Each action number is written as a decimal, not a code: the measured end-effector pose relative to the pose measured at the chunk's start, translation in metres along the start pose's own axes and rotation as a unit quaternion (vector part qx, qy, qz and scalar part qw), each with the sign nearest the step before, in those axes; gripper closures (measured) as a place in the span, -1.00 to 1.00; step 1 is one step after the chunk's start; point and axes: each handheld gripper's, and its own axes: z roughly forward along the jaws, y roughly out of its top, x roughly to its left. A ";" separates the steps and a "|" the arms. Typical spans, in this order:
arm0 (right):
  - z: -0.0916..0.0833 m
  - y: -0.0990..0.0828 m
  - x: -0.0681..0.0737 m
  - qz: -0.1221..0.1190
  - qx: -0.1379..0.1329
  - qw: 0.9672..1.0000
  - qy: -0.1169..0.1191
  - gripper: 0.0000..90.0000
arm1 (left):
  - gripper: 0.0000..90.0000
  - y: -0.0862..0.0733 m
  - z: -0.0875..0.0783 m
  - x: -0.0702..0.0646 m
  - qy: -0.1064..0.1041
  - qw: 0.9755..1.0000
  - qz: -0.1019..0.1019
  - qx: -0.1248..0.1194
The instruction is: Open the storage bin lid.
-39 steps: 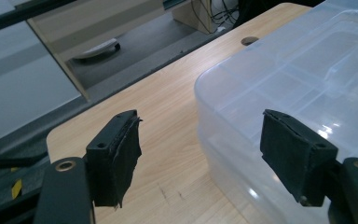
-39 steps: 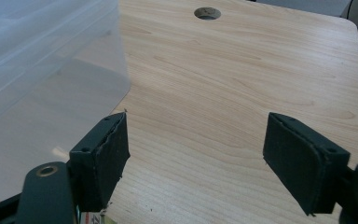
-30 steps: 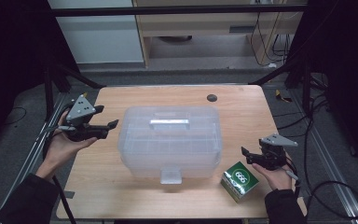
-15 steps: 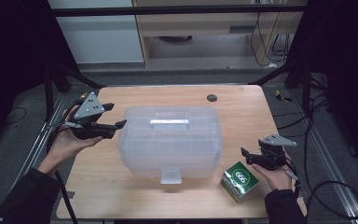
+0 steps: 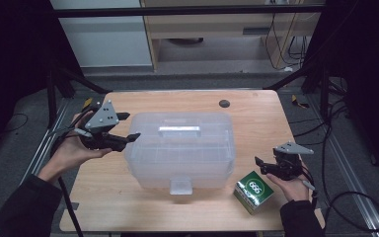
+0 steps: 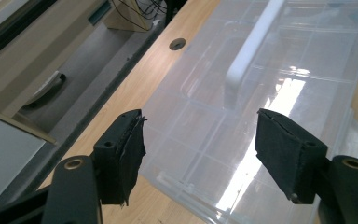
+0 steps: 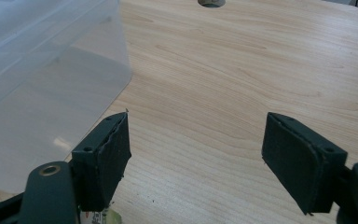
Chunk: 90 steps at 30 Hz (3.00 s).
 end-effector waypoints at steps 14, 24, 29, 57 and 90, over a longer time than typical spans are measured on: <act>0.001 0.000 0.001 0.000 0.009 1.000 0.005 -0.46 | -0.30 0.017 0.014 -0.016 -0.034 0.998 0.055 0.026; 0.003 0.000 0.002 -0.003 0.014 1.000 0.009 -0.45 | -0.32 0.027 0.024 -0.023 -0.043 0.995 0.085 0.040; 0.003 0.000 0.003 -0.004 0.017 1.000 0.011 -0.44 | -0.32 0.034 0.030 -0.024 -0.044 0.993 0.097 0.048; 0.005 0.000 0.004 -0.001 0.028 0.999 0.021 -0.33 | -0.10 0.058 0.071 -0.031 -0.017 0.980 0.169 0.102; 0.002 0.003 0.006 0.001 0.033 0.999 0.030 -0.21 | 0.56 0.070 0.094 -0.044 0.002 0.954 0.243 0.176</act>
